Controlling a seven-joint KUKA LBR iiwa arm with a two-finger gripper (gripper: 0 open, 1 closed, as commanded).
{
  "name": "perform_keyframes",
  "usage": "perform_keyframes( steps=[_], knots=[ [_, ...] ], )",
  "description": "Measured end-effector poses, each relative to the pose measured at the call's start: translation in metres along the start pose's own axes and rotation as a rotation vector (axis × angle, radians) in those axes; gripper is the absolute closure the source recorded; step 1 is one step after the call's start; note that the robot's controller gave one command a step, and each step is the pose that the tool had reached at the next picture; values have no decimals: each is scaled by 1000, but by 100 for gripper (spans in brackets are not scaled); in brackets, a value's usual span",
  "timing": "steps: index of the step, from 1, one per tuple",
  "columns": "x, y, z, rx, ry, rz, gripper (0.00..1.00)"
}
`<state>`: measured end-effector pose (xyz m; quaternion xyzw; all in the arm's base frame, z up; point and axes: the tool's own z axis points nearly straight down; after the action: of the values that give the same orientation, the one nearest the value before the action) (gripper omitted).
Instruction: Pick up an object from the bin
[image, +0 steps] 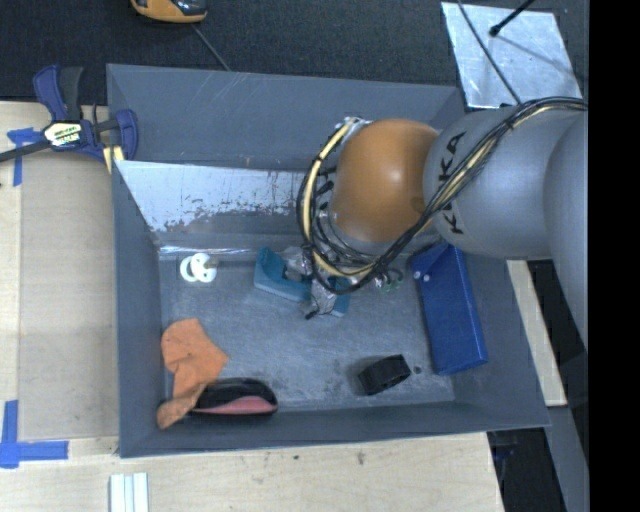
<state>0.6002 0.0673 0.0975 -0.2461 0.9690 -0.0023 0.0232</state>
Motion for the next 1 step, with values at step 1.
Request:
perform_keyframes(
  steps=[1],
  knots=[
    [0, 0, 0, 0, 0, 1, 100]
  ],
)
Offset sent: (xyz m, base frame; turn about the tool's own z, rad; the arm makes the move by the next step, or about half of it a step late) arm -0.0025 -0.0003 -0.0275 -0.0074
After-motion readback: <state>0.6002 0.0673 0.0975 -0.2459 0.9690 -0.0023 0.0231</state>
